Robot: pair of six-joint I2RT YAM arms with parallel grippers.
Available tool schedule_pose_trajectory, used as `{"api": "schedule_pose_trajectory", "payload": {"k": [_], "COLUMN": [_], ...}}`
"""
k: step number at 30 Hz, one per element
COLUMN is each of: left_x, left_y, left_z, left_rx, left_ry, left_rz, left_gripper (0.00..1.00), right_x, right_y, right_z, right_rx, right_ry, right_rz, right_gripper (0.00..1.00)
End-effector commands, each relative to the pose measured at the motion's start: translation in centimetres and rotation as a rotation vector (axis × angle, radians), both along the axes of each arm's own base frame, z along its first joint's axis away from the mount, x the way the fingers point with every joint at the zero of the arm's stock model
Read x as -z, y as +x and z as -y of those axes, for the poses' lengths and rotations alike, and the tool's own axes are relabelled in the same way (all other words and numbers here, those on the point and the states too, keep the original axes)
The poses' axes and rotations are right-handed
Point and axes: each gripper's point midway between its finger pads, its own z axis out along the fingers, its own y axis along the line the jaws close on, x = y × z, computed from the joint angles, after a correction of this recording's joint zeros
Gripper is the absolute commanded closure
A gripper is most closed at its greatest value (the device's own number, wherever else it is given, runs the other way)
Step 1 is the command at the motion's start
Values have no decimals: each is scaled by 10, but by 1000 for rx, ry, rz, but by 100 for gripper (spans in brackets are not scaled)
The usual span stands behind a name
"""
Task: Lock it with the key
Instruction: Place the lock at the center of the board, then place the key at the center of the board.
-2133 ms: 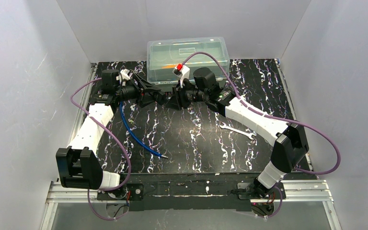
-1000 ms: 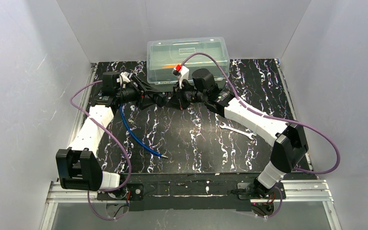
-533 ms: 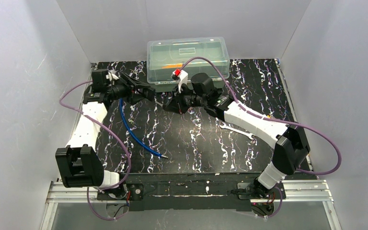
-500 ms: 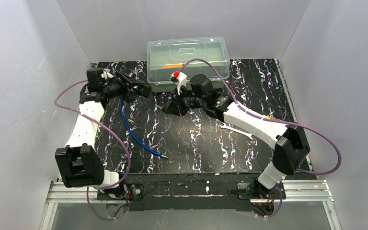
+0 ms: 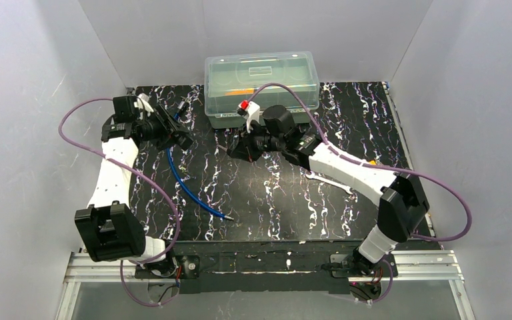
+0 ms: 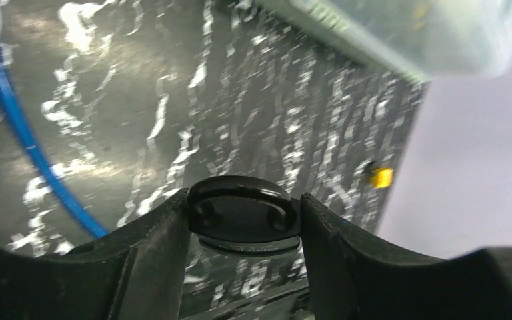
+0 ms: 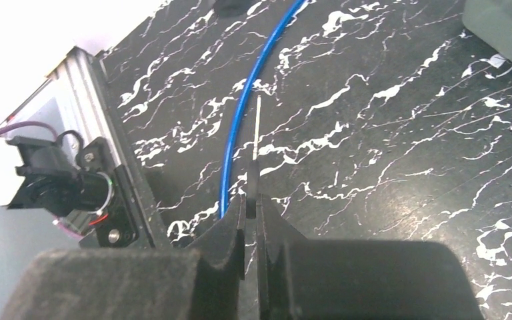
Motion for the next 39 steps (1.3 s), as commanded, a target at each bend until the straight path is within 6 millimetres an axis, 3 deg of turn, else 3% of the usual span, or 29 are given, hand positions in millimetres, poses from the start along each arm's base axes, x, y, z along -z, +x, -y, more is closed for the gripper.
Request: {"api": "schedule_pose_trajectory", "payload": {"k": [1,8,17,29,34,39], "left_x": [21,75,124,154,158,160], "left_y": [-25,-27,-11,23,29,33], "left_z": [-18,-15,6,9,7,5], "left_rx": [186,323,438,459,462,462], "left_ry": [236,341,421,477,498,512], "left_rz": [-14,-159,-274,-341,-355,-358], "left_gripper": [96,95,96,95,89,77], "right_x": [13,31,86,135,150,165], "right_y": [30,60,74,92,100,93], "right_z": [-17,-48,-85,-102,-103,-110], "right_rx": [64,162,182,266,349,350], "right_ry": [35,70,13,-54,-91,-112], "right_rz": [57,68,-10,-55,-79,-105], "right_gripper": [99,99,99,99,99,99]}}
